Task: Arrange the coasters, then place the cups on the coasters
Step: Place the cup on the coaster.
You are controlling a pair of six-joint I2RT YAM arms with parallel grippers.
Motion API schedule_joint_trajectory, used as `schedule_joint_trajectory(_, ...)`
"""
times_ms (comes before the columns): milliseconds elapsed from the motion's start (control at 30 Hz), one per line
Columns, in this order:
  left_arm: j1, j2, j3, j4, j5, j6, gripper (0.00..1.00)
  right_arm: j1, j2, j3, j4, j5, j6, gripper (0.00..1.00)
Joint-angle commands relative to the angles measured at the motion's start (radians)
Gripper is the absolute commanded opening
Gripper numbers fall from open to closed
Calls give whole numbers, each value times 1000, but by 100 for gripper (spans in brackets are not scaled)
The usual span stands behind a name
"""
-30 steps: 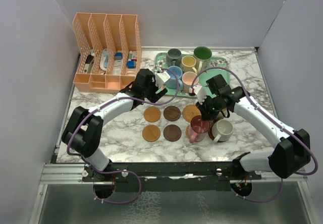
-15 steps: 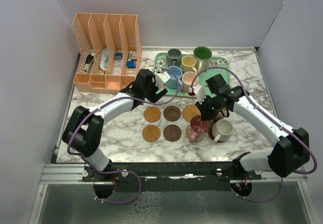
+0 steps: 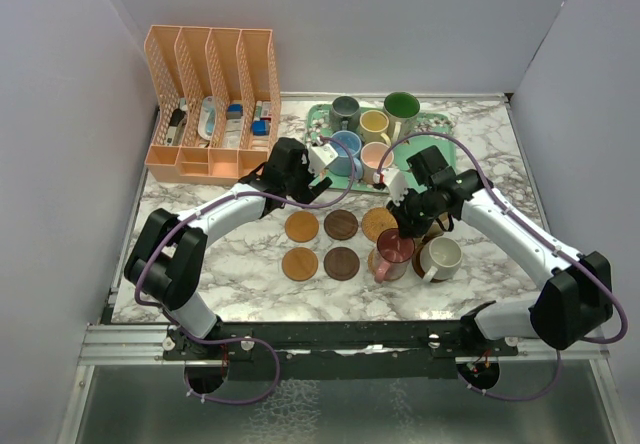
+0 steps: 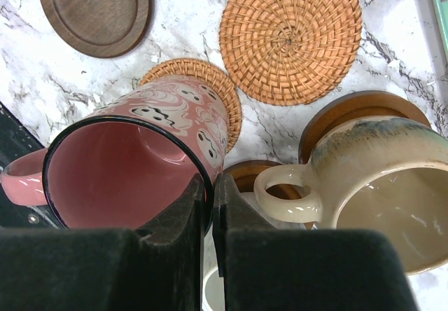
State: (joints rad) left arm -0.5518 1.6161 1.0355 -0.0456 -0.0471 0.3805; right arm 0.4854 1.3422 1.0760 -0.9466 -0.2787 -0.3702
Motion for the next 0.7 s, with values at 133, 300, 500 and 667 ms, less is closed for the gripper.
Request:
schedule_joint_trajectory(133, 1, 1, 20, -16, 30, 9, 99, 10, -5, 55, -20, -53, -15, 25)
schedule_joint_trajectory(300, 1, -2, 20, -15, 31, 8, 99, 10, -28, 86, -21, -32, -32, 55)
schedule_joint_trajectory(500, 1, -12, 19, -16, 30, 7, 99, 8, -43, 188, 30, 89, -23, 66)
schedule_joint_trajectory(667, 0, -25, 23, -17, 35, 0, 99, 4, 14, 305, 105, 187, -33, 67)
